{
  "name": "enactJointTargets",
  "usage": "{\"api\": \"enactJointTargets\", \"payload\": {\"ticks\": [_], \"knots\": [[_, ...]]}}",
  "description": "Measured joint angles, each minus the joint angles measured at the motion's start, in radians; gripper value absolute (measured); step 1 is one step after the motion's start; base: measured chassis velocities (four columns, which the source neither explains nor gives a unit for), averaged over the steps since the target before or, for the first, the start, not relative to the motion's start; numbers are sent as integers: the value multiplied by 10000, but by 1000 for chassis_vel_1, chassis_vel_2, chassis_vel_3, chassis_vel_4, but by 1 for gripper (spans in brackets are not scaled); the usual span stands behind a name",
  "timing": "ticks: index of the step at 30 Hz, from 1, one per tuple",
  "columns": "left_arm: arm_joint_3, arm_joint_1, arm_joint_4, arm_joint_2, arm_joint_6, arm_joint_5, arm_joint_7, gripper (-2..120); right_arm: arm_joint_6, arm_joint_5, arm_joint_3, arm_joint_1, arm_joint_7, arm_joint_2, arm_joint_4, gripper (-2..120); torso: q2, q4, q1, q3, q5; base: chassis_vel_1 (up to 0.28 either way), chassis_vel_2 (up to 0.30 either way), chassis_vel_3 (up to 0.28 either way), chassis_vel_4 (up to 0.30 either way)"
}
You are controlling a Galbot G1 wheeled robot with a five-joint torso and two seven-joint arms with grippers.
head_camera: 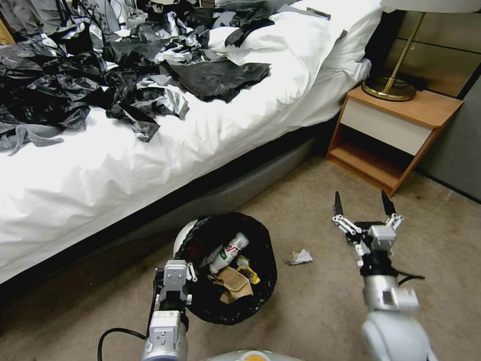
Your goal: Pick up the trash bin, then pick up the garbage from the floor and place it into the trash bin.
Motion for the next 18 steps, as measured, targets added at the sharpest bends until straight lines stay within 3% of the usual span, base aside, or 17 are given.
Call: {"api": "enactJointTargets", "payload": {"ticks": [2,4,5,6,10,18], "knots": [[1,1,-1,-6,-2,14,3,0,-134,39,-4,191,-6,-28,-290,100,0,3,0,0,-2,0,0,0,0],[31,19,-23,-30,-5,70,16,0,-452,69,-45,773,-32,-80,-1300,100,0,1,1,1,-1,0,0,0,0],[50,37,-47,-51,-13,105,39,0,-689,54,-117,1371,-133,-117,-2385,100,0,1,0,1,1,0,0,0,0],[50,37,-47,-51,-13,105,39,0,-689,54,-117,1371,-133,-117,-2385,100,0,1,0,1,1,0,0,0,0],[-6,92,-65,-58,-24,131,52,0,-1343,109,-376,2586,-511,-186,-4586,100,0,1,1,1,-1,0,0,0,0],[-38,109,-71,-58,-24,135,55,0,-1650,126,-544,3587,-980,-212,-6900,100,0,-1,1,1,-1,0,0,0,0]]}}
